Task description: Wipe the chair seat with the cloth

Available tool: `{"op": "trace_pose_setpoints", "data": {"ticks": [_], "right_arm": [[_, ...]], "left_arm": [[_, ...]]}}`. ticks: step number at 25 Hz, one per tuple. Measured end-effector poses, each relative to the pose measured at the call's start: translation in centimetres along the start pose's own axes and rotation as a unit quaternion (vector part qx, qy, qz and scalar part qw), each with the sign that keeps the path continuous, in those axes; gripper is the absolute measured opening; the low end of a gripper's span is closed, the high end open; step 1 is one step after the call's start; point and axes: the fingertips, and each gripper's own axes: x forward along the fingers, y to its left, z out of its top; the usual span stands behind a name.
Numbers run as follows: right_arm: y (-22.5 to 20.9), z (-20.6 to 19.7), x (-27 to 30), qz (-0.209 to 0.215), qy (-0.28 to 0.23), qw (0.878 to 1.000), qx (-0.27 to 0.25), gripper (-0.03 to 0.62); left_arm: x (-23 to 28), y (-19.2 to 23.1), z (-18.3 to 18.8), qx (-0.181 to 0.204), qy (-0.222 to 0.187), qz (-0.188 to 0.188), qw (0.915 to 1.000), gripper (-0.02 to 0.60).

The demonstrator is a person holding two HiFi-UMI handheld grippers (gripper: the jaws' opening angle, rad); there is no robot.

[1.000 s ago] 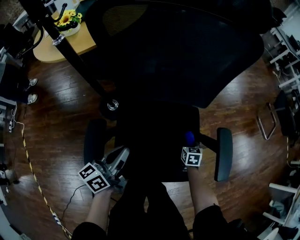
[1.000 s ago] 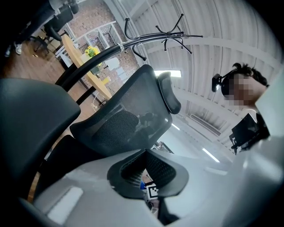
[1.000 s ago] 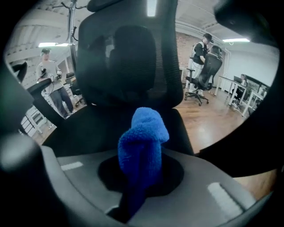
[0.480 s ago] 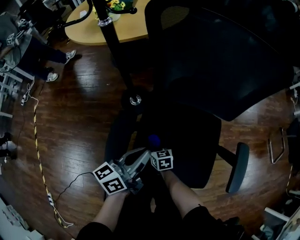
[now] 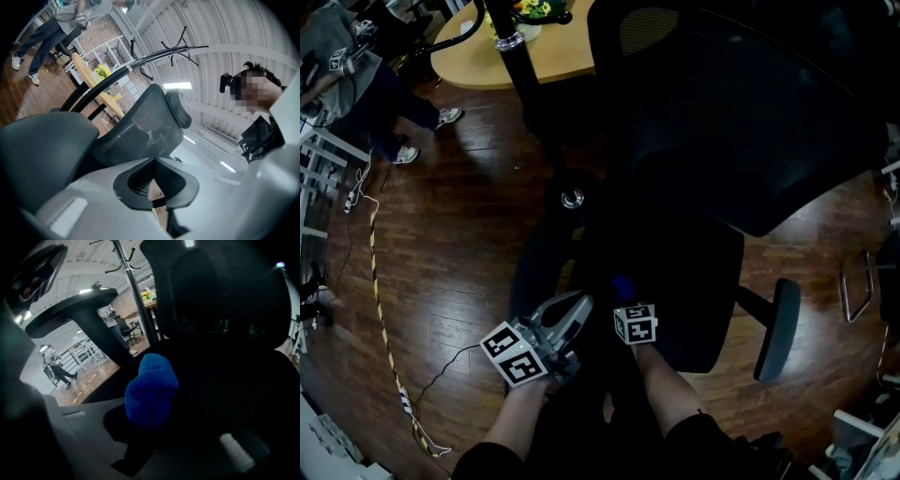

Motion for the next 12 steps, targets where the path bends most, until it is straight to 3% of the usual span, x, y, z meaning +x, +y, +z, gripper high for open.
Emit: {"op": "trace_pose_setpoints", "data": {"ticks": [6, 12], "right_arm": [[-10.9, -4.3, -6.8, -0.112, 0.003, 0.991, 0.066, 0.035], [-19.7, -7.2, -14.7, -0.188, 0.003, 0.976, 0.112, 0.035]], "left_arm": [[0.0, 0.1, -0.3, -0.001, 0.019, -0.010, 0.9998, -0.009], [1.5, 0.0, -0.3, 0.001, 0.021, -0.005, 0.9998, -0.009]]}}
